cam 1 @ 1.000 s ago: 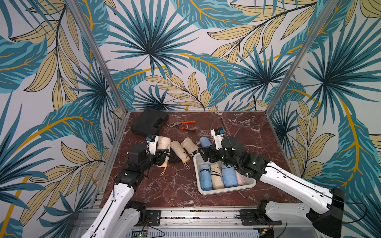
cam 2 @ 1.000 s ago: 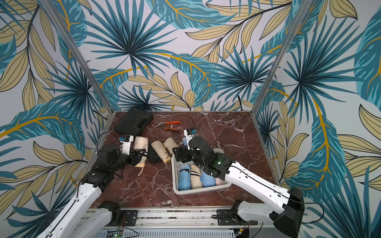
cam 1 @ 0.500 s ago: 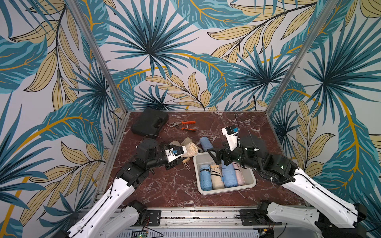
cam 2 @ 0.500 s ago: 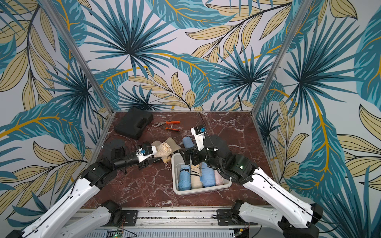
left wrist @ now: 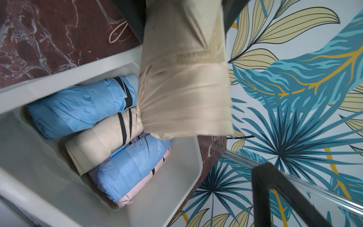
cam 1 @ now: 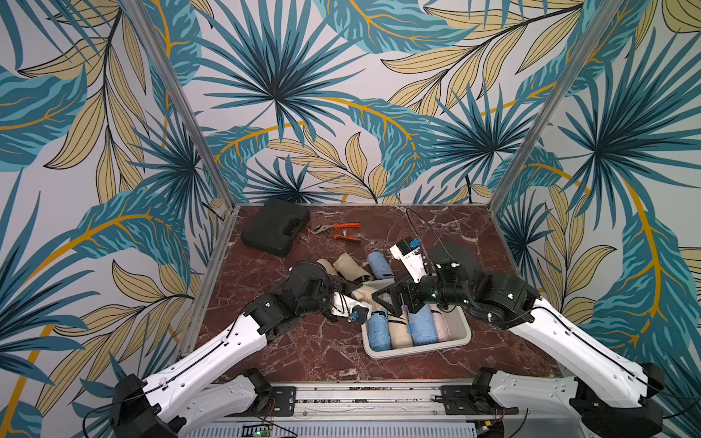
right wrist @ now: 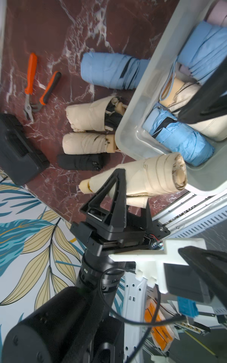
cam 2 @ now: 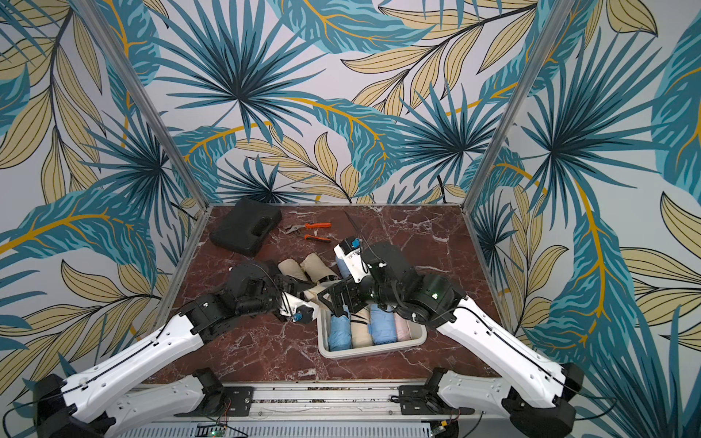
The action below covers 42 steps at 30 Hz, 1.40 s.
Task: Put the umbrella into the storage box
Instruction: Pick up the umbrella from the center of the board.
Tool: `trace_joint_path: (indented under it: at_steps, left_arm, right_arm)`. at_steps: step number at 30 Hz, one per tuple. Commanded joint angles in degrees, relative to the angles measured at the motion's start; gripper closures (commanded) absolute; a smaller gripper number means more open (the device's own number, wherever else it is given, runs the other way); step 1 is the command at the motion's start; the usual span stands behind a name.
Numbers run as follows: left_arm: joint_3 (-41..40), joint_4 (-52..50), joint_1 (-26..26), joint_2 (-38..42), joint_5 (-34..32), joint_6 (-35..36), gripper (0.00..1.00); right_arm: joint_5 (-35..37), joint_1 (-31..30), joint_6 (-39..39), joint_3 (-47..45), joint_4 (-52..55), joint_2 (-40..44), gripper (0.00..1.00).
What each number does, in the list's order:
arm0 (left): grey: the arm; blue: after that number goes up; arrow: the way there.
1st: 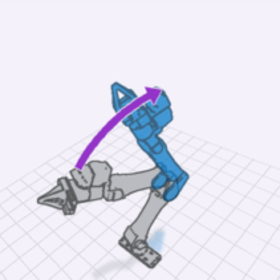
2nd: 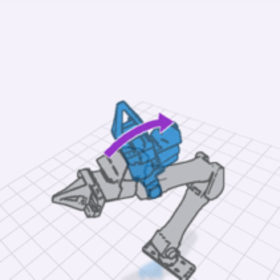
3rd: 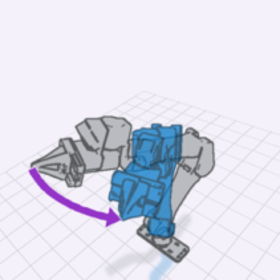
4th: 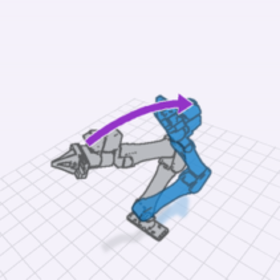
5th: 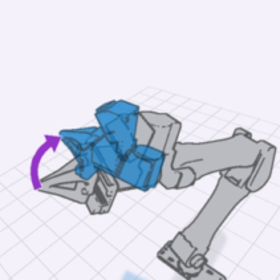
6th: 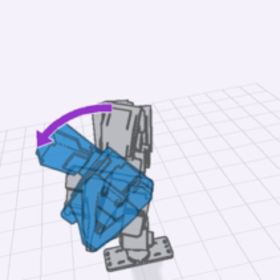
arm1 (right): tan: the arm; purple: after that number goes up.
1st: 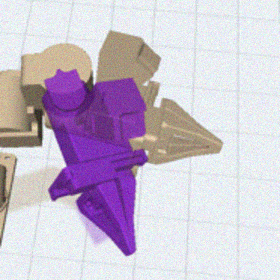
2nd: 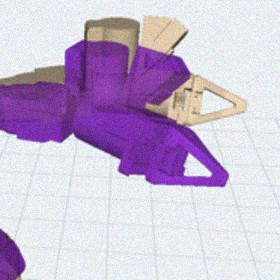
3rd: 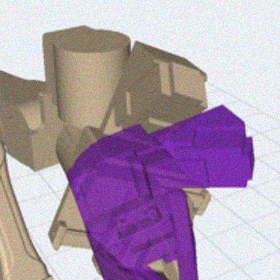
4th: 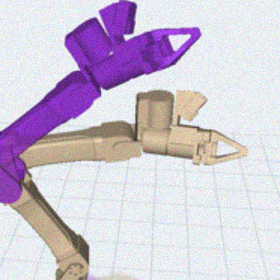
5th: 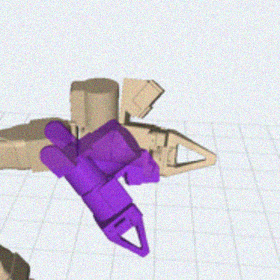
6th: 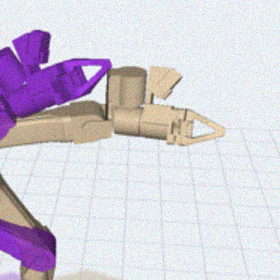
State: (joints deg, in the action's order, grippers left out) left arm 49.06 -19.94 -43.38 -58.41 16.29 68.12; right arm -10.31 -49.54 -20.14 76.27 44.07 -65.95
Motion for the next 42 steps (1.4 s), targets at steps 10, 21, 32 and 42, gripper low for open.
trace_joint_path:
  at_steps: [10,21,32,42]
  left_arm:
    - [0.47,8.42,-2.02,0.93,-1.49,7.75,1.0]
    - [0.49,8.29,-2.71,0.75,-1.73,10.44,1.0]
    - [1.3,7.6,-2.66,0.38,-2.09,8.64,1.0]
    - [-0.12,14.05,-2.73,1.87,-1.67,-1.98,0.26]
  right_arm:
    - [-2.56,0.1,2.29,2.13,3.63,-7.47,0.01]
    - [-3.16,0.03,3.87,4.49,3.7,-11.59,0.16]
    - [-1.82,0.08,3.76,3.9,3.6,-12.88,0.49]
    - [2.97,0.11,-0.69,2.15,2.28,-9.2,0.93]
